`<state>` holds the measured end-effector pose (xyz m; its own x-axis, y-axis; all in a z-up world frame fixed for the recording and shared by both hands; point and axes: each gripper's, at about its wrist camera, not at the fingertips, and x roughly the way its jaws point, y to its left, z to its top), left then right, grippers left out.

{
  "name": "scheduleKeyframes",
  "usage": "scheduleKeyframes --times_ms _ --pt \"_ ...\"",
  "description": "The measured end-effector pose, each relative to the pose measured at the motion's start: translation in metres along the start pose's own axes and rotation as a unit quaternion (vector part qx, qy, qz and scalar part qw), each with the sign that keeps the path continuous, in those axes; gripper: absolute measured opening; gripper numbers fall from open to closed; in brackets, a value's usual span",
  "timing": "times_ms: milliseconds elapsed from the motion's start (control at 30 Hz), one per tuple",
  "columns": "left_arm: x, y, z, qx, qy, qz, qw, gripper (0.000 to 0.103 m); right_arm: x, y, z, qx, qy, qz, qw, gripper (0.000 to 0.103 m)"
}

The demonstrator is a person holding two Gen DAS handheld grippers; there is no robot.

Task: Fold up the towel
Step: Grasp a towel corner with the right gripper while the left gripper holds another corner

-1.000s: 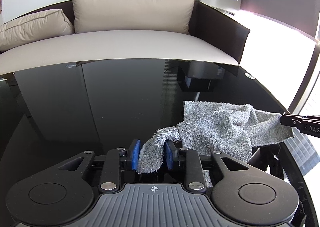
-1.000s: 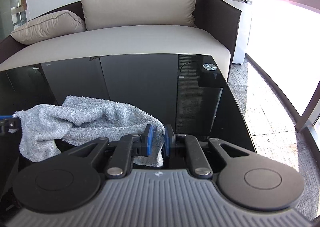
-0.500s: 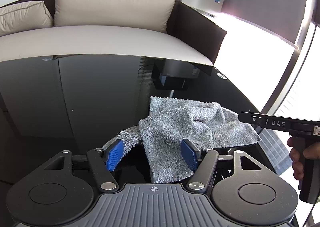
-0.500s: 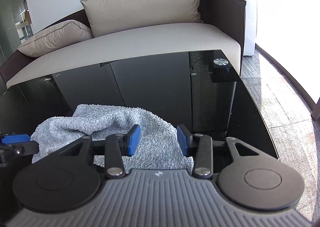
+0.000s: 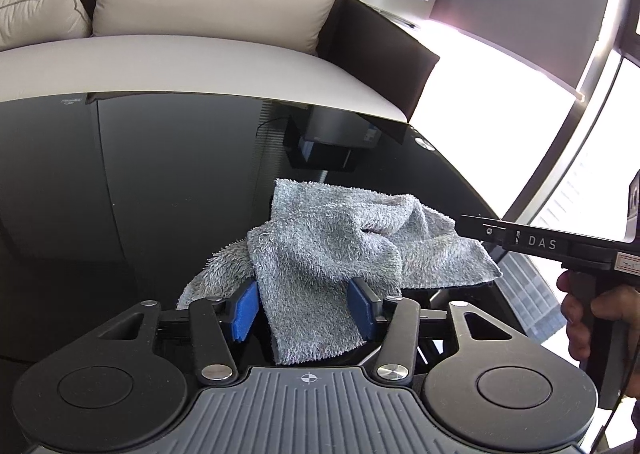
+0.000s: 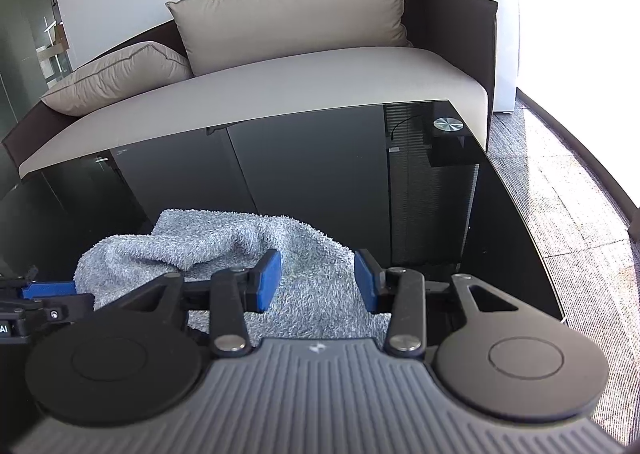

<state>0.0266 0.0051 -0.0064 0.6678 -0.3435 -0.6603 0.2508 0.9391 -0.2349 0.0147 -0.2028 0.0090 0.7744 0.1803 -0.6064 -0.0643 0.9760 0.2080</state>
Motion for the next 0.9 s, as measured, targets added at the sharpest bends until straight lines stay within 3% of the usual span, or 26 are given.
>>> scheduleKeyframes --times_ms 233,400,633,900 --pt "-0.001 -0.004 0.000 0.014 -0.004 -0.003 0.9999 0.008 0.001 0.002 0.000 -0.004 -0.001 0.008 1.000 0.043" --pt "-0.008 -0.002 0.002 0.015 -0.020 -0.005 0.9997 0.004 0.003 0.006 0.002 -0.009 -0.006 0.026 1.000 0.043" --pt "-0.028 -0.001 0.013 0.019 -0.074 -0.008 0.9970 0.003 0.007 0.004 0.004 -0.001 -0.003 0.028 1.000 0.049" --pt "-0.025 0.006 0.039 0.018 -0.096 0.012 0.9951 0.003 0.007 0.009 -0.002 -0.023 0.009 0.037 0.999 0.051"
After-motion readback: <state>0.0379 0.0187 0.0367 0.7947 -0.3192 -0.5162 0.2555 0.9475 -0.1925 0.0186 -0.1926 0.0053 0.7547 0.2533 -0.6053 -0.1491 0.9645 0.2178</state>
